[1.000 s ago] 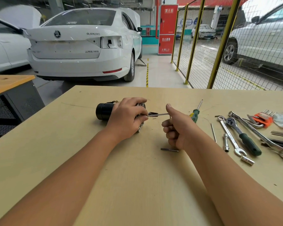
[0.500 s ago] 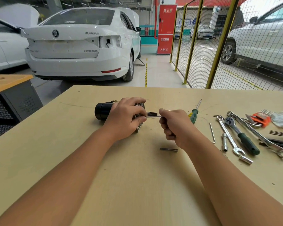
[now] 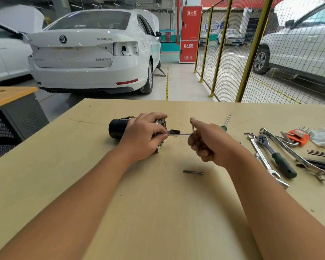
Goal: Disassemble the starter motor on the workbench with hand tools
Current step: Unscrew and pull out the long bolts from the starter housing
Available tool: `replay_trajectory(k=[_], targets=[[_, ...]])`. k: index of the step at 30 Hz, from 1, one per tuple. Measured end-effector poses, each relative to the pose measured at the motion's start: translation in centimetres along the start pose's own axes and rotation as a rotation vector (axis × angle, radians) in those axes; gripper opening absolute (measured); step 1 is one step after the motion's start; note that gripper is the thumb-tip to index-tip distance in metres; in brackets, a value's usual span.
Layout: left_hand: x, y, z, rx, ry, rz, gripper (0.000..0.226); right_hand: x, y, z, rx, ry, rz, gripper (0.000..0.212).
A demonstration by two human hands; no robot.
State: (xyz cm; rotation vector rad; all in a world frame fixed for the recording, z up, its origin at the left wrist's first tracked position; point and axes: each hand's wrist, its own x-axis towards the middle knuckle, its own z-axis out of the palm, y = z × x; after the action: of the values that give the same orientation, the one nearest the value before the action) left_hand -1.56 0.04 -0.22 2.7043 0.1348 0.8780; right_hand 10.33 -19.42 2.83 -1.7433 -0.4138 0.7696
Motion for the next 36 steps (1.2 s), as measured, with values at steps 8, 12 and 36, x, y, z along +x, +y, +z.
replay_trajectory(k=[8,12,36], targets=[[0.0,0.0,0.1,0.014,0.013,0.008,0.005,0.1,0.1,-0.8,0.112,-0.104,-0.055,0.055],[0.0,-0.1,0.1,0.009,0.024,0.004,0.005,0.1,0.3,-1.4,0.122,-0.194,-0.157,0.039],[-1.5,-8.9,-2.6,-0.319,0.109,-0.648,0.054,1.6,2.0,0.6,-0.213,0.016,-0.411,0.035]])
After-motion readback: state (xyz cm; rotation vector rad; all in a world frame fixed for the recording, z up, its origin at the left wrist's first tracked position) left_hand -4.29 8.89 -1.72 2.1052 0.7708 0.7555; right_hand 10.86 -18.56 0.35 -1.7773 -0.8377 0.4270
